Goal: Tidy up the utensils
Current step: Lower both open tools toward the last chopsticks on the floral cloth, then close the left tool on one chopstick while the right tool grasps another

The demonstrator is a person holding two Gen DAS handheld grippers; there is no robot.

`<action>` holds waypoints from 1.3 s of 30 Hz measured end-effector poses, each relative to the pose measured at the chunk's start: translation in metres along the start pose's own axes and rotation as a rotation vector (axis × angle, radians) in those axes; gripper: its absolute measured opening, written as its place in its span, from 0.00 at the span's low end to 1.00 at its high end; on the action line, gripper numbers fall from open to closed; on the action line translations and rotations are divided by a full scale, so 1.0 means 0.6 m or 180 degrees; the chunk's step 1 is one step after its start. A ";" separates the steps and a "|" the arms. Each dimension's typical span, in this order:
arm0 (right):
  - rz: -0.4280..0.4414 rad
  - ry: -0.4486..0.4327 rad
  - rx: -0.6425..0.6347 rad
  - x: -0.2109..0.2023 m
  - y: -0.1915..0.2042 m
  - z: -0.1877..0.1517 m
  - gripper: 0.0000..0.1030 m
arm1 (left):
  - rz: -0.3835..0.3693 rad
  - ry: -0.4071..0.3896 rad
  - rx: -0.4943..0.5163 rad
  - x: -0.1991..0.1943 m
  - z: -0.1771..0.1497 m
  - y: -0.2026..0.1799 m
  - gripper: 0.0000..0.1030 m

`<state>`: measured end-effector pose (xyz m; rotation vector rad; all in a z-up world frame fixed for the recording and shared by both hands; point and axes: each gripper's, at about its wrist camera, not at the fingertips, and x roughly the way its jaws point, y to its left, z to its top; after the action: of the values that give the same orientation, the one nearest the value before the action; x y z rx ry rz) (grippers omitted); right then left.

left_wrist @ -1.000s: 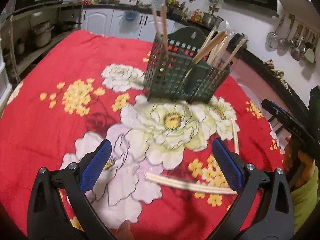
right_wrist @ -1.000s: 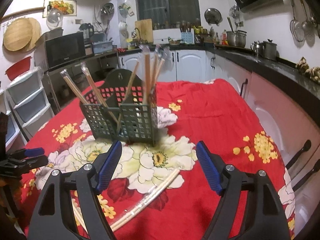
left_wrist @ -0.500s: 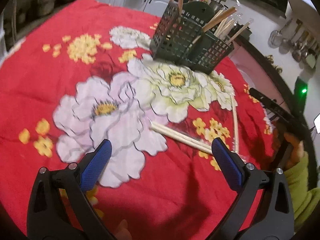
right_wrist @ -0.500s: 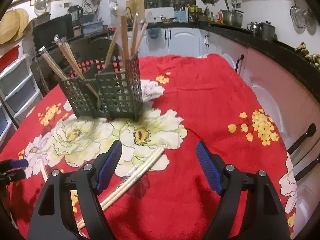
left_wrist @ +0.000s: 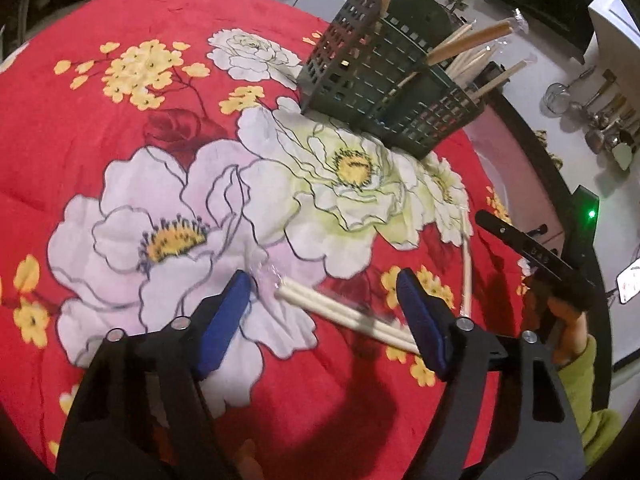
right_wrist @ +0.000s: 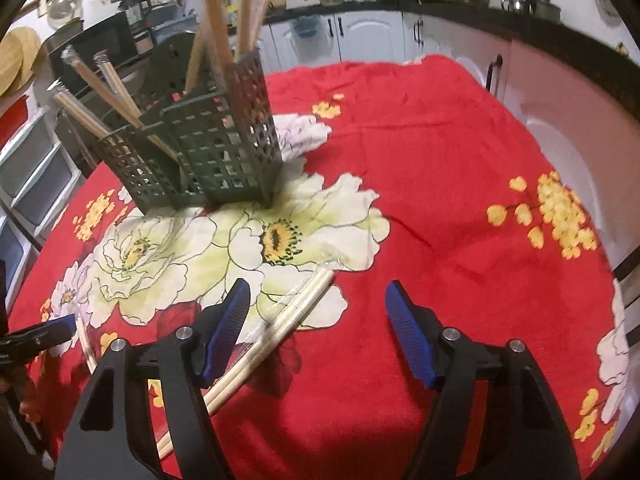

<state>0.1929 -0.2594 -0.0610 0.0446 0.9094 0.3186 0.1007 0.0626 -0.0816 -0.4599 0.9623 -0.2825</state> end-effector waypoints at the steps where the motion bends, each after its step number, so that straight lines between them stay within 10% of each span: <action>1: 0.0016 0.0025 0.0027 0.006 -0.002 0.002 0.63 | 0.0029 -0.0006 0.0006 0.002 0.002 0.000 0.57; 8: 0.0109 0.0254 0.0331 0.048 -0.013 0.022 0.47 | 0.0223 -0.0082 0.0073 0.010 0.011 0.010 0.27; 13: -0.0007 0.0213 0.0305 0.057 -0.012 0.031 0.17 | 0.0271 -0.0110 0.0074 0.010 0.015 0.021 0.04; 39: 0.0343 -0.1441 -0.0457 -0.228 0.083 0.114 0.06 | -0.0664 -0.0996 0.1097 -0.157 0.164 -0.225 0.01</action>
<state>0.1557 -0.2448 0.0945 0.0315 0.4347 0.4519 0.1276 0.0105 0.1010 -0.2759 0.5453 -0.5383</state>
